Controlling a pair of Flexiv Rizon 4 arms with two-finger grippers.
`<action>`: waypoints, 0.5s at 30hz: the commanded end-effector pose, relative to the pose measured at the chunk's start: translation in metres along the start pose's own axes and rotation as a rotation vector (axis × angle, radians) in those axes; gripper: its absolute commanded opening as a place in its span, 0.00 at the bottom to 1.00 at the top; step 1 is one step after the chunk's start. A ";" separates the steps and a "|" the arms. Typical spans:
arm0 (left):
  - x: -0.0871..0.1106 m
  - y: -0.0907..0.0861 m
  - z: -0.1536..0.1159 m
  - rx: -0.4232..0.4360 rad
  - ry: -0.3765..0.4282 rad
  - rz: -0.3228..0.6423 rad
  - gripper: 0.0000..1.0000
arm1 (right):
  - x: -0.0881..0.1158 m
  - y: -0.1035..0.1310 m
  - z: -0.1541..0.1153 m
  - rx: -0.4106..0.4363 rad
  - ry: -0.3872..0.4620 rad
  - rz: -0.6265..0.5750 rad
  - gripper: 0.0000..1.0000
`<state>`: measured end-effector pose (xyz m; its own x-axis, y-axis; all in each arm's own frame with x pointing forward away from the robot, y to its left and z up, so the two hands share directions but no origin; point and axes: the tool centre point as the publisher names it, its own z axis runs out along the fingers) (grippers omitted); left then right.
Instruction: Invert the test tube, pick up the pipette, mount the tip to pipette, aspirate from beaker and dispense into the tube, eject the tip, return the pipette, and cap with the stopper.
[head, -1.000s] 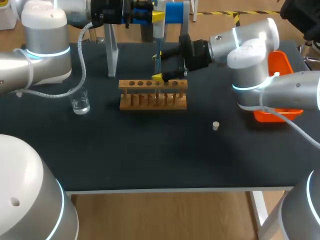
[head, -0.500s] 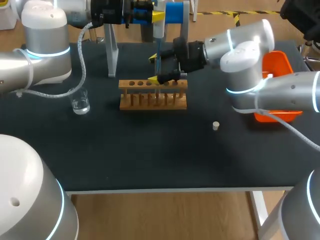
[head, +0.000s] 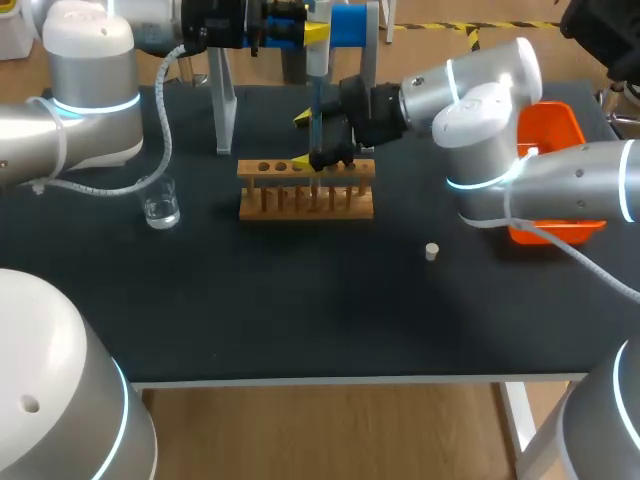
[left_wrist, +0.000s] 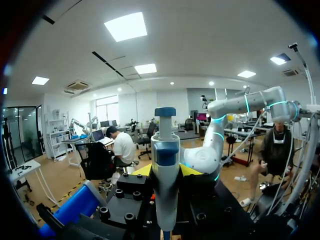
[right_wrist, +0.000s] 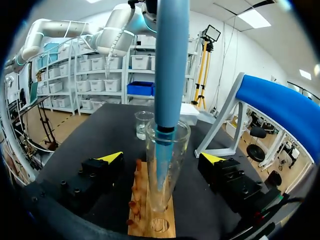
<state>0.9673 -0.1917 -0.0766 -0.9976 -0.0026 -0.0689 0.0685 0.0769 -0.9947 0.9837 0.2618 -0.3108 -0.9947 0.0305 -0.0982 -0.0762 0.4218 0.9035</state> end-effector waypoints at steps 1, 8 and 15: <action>-0.001 -0.001 0.000 -0.001 0.002 0.000 0.00 | 0.000 0.000 0.002 0.009 -0.003 -0.001 1.00; -0.001 -0.001 0.000 -0.001 0.002 0.000 0.00 | 0.000 0.000 0.002 0.022 -0.006 -0.005 1.00; -0.001 -0.001 0.000 -0.001 0.002 0.000 0.00 | 0.001 0.001 0.003 0.036 0.002 -0.012 1.00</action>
<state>0.9673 -0.1916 -0.0766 -0.9976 -0.0026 -0.0689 0.0685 0.0769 -0.9947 0.9824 0.2639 -0.3128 -0.9936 0.0249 -0.1101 -0.0872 0.4491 0.8892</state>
